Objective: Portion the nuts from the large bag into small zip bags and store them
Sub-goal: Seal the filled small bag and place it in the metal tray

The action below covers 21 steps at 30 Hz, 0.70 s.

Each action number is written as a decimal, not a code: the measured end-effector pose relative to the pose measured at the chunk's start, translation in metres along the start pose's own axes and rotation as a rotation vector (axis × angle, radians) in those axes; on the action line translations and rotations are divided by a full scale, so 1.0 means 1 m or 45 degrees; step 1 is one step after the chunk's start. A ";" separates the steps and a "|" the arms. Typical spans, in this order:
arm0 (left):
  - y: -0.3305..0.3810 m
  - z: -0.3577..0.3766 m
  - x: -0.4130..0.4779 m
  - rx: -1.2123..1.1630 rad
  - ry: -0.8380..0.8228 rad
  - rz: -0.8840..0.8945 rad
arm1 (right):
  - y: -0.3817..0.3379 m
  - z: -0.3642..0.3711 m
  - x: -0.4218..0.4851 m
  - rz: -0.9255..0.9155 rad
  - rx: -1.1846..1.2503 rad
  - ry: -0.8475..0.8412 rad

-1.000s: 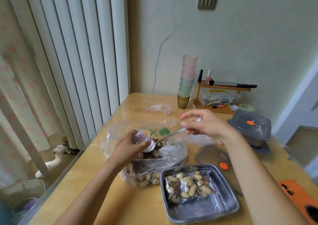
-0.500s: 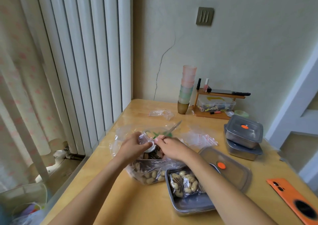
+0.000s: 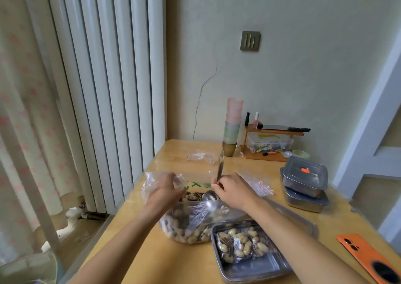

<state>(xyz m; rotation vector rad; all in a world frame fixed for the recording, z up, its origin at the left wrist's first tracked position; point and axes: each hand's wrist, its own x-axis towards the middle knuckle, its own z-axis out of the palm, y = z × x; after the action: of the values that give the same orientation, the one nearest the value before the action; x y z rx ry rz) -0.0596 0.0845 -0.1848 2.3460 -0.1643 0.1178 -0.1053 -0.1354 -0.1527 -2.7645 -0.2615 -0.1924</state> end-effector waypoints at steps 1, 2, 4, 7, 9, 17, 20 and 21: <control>0.003 -0.005 0.001 0.111 0.023 0.027 | 0.001 -0.003 0.000 -0.010 -0.016 0.010; 0.007 -0.011 0.002 0.250 0.043 0.040 | 0.003 -0.006 0.000 -0.019 -0.025 0.029; 0.015 -0.022 0.005 0.461 0.113 0.075 | 0.003 -0.016 -0.001 -0.025 -0.077 0.082; 0.024 -0.033 0.018 0.506 0.217 0.194 | 0.001 -0.031 -0.004 -0.036 -0.243 0.226; 0.038 -0.043 0.022 0.482 0.281 0.252 | -0.003 -0.039 -0.006 -0.063 -0.324 0.374; 0.060 -0.053 -0.006 0.699 0.033 0.195 | -0.010 -0.041 -0.014 0.131 -0.184 0.278; 0.041 -0.041 -0.005 0.726 -0.087 0.157 | -0.007 -0.030 -0.017 0.235 -0.076 0.205; 0.039 -0.039 -0.006 0.735 -0.130 0.141 | -0.007 -0.027 -0.018 0.252 -0.044 0.222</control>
<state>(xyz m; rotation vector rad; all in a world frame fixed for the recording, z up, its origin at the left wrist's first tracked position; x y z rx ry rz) -0.0724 0.0861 -0.1310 2.9207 -0.3493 0.1095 -0.1273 -0.1413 -0.1278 -2.7634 0.0610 -0.3866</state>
